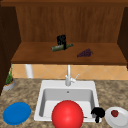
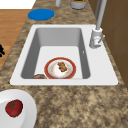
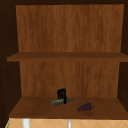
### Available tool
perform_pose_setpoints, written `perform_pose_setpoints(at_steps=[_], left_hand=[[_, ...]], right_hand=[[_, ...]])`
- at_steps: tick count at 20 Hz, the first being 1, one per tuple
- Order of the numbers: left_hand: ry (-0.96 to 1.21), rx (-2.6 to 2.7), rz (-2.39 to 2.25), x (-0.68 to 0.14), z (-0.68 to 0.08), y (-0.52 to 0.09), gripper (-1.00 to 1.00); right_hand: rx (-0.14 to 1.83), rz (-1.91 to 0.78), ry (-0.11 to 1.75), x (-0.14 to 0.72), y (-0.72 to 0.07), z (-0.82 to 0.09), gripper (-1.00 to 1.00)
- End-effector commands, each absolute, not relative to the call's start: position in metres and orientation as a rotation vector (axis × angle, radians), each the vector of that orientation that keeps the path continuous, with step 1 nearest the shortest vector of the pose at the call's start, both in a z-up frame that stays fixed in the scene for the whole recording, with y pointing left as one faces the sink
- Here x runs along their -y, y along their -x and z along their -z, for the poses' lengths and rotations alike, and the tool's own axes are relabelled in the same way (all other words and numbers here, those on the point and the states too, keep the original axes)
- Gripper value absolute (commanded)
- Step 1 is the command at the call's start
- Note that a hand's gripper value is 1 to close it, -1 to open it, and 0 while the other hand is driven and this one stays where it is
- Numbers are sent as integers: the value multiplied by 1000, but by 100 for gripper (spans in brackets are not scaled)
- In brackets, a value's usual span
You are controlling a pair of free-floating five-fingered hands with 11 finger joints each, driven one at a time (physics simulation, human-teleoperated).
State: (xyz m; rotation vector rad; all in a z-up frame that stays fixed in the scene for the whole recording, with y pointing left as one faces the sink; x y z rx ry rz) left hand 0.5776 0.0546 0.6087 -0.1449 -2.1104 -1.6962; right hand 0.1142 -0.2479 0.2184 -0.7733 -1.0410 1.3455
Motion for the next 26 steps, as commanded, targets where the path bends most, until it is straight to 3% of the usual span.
perform_pose_setpoints(at_steps=[1, 14, 26], left_hand=[[172, 2098, 1730, -53, -598, -554, 100], [186, 1981, 1800, -62, -648, -474, 100], [123, 1972, 1853, -81, -647, -381, 100]], right_hand=[[1041, -1345, 773, 248, -114, -218, 0], [1041, -1345, 773, 248, -114, -218, 0], [1041, -1345, 773, 248, -114, -218, 0]])
